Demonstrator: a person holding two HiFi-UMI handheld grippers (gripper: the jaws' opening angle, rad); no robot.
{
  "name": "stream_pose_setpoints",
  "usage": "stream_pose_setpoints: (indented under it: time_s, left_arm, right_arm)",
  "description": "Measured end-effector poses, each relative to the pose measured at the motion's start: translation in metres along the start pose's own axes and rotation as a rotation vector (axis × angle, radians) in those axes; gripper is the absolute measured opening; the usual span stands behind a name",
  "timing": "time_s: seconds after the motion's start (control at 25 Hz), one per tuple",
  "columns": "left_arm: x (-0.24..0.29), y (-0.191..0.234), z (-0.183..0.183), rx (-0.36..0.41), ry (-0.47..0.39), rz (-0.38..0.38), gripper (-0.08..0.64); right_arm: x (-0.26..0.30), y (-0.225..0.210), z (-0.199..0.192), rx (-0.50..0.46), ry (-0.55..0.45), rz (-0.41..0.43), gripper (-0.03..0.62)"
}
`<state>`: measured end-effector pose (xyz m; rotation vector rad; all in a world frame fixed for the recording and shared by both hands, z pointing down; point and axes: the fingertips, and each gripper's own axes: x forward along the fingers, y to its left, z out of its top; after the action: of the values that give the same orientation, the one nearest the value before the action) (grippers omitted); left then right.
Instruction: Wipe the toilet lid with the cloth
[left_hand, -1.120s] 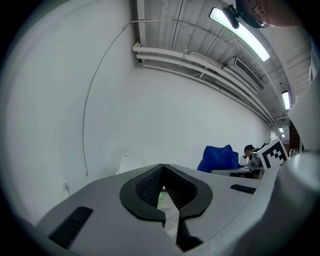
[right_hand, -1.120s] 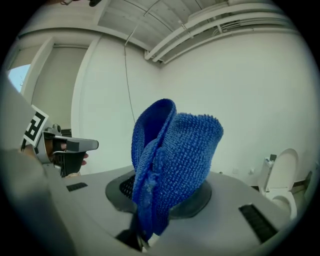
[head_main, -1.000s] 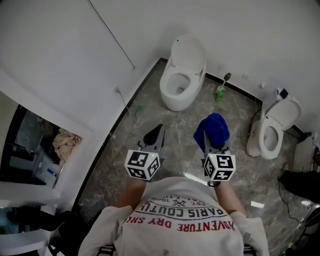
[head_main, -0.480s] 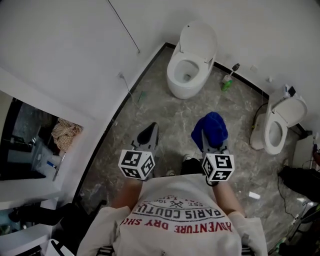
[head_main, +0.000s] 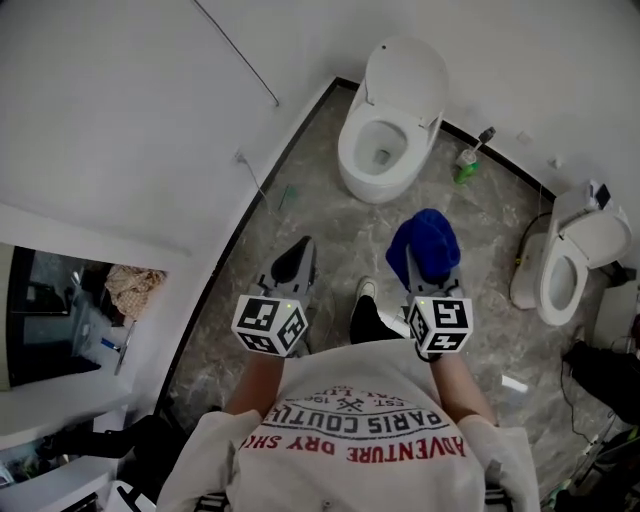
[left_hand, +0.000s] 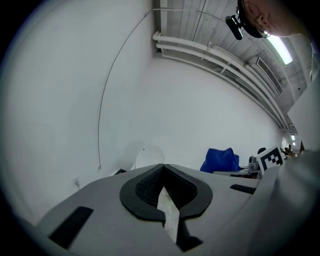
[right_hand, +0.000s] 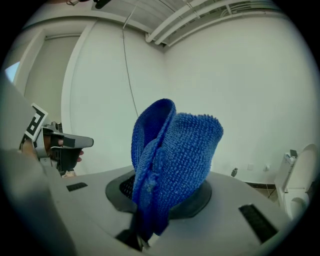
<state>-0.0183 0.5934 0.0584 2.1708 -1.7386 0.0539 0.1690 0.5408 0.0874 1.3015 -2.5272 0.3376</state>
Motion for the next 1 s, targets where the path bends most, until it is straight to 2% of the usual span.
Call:
stream_pose_setpoints:
  time_s: [0.24,0.44,0.56,0.76,1.0]
  left_arm:
    - [0.101,0.034,0.047,0.02,-0.014,0.024,0.006]
    - [0.169,0.06,0.063,-0.007,0.004,0.034,0.006]
    - [0.207,0.064,0.066,-0.028,0.024,0.01,0.006]
    - [0.266,0.066,0.074,-0.012,0.052,-0.053,0.006]
    - [0.356,0.097,0.083,-0.021,0.098,-0.136,0.006]
  right_arm:
    - [0.085,-0.067,0.048,0.0,-0.049,0.002,0.094]
    - [0.143,-0.117,0.059,0.021,-0.027,-0.037,0.094]
    - [0.166,-0.137,0.06,0.022,-0.008,-0.063,0.094]
    - [0.201,-0.164,0.063,0.027,0.023,-0.1,0.094]
    - [0.262,-0.192,0.071,0.045,0.051,-0.174,0.094]
